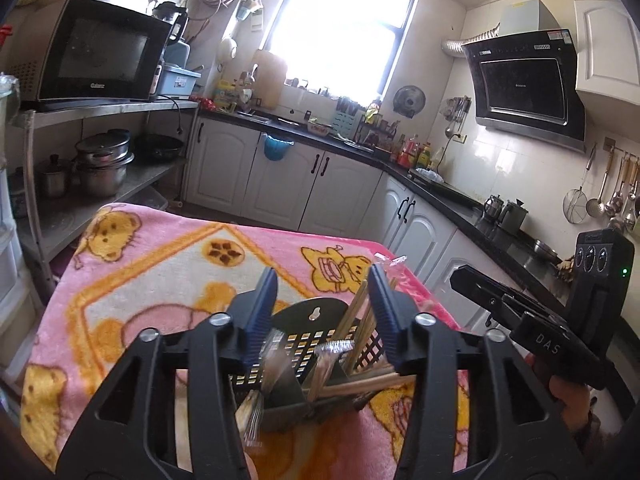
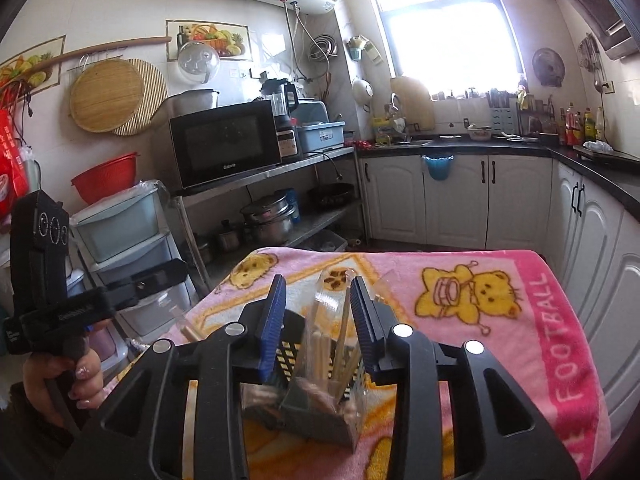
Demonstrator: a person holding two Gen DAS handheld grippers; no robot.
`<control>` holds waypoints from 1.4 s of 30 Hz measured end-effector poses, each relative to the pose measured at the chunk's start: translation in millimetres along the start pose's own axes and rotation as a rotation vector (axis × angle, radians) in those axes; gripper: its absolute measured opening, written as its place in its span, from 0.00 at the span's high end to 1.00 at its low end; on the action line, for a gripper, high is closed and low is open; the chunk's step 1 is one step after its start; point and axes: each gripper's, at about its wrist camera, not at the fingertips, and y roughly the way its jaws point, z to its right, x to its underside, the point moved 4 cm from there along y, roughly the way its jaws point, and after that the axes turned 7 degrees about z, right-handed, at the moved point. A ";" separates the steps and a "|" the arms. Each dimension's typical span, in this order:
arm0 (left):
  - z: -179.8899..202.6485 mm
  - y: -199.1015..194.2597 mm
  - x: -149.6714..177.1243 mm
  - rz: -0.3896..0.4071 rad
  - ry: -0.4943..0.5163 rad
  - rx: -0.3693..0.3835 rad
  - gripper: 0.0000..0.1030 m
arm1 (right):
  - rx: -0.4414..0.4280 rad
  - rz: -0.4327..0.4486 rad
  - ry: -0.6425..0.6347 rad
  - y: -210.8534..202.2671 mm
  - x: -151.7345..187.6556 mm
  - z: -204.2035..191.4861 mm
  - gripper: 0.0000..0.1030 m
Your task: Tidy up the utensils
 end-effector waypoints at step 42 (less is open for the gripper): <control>12.3 -52.9 135.3 -0.087 0.072 -0.255 0.10 | 0.103 -0.006 -0.096 -83.4 126.9 -21.1 0.06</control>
